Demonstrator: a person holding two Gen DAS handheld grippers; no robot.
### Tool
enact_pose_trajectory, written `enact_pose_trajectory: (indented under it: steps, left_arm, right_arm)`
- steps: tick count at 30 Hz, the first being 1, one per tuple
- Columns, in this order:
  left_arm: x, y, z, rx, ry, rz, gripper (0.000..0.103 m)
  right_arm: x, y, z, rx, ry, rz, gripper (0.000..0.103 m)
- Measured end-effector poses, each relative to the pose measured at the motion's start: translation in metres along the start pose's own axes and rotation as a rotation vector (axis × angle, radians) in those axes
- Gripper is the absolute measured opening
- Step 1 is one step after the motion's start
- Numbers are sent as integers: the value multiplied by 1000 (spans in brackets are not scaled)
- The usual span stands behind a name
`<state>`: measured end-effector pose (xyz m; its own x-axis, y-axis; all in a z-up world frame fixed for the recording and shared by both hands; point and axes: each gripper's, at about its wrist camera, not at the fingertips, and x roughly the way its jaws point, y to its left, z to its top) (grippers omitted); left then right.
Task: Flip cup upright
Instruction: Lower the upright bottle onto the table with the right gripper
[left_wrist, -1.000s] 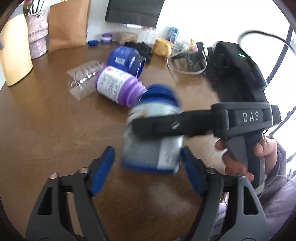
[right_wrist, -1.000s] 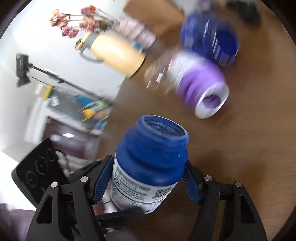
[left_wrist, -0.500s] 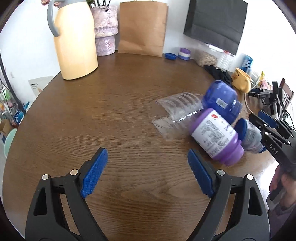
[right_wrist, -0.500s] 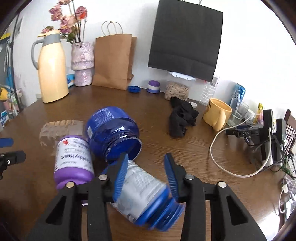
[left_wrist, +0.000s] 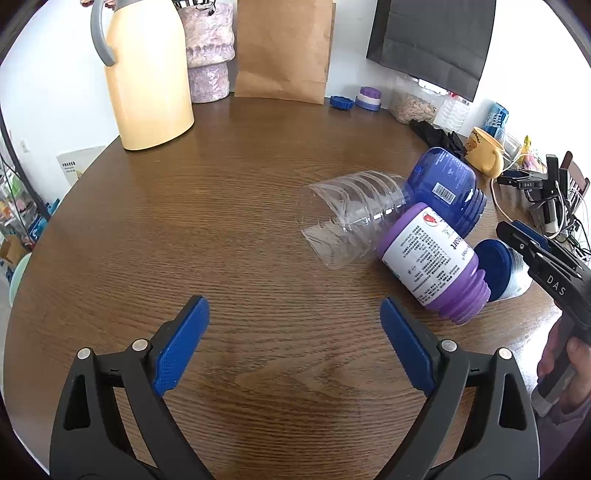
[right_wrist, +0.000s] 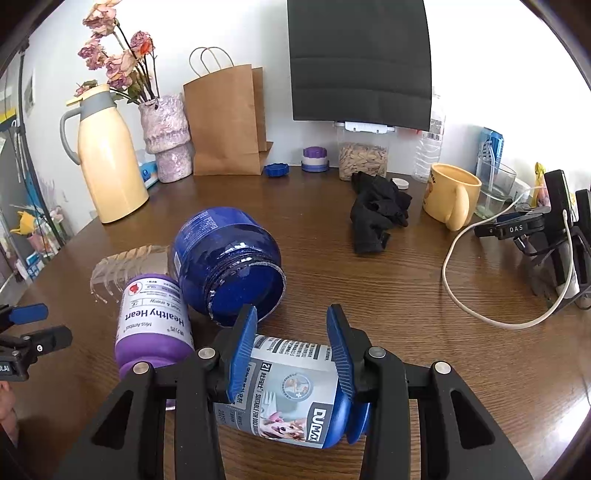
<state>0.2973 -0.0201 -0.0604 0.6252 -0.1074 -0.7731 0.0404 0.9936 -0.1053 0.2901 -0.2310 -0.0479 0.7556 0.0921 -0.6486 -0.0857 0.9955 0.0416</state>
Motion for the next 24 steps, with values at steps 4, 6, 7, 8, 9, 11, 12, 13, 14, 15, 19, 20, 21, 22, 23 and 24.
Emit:
enact_pose_trajectory:
  steps: [4,6,7,8,9,11,12,13,14,15,19,20,21,22,23,24]
  left_arm:
    - [-7,3,-4,-7,8,-20,92]
    - [-17,0,-6,8,9,-51,92]
    - [-25,-6,-7,28,2,-87,92]
    - [-35,-15,-6,64,-14,-137,92]
    - [-46,-28,-4,114,-33,-186,92]
    - [-67,-64,0,268,-75,-278,93]
    - [-73,-84,3,364,-78,-320,94]
    - [-74,-107,4,467,-65,-359,94]
    - [-68,-134,8,573,-41,-390,94]
    - [-60,-152,11,643,-24,-402,92]
    - [-12,-211,28,909,39,-369,86]
    - [3,-224,28,981,50,-335,83]
    - [17,-235,27,1031,53,-283,80]
    - [32,-244,25,1085,72,-236,72]
    - [47,-251,21,1128,108,-202,67]
    - [55,-255,19,1148,108,-173,68]
  right_arm:
    - [-19,-3,5,-9,-9,-4,58]
    - [-38,-8,5,-16,-34,-1,65]
    - [-47,-13,4,-4,-41,-1,66]
    - [-56,-21,0,25,-42,13,66]
    - [-62,-31,-6,71,-36,44,66]
    - [-67,-48,-14,160,-6,87,67]
    - [-67,-55,-18,200,10,107,67]
    - [-68,-62,-24,235,26,123,67]
    - [-69,-65,-27,251,30,125,67]
    - [-70,-70,-30,270,32,123,67]
    - [-76,-85,-40,331,42,140,67]
    - [-79,-88,-43,341,41,145,67]
    - [-80,-89,-44,347,43,143,67]
    - [-82,-92,-48,355,44,139,67]
    - [-83,-93,-51,360,49,135,67]
    - [-84,-94,-53,361,55,130,67]
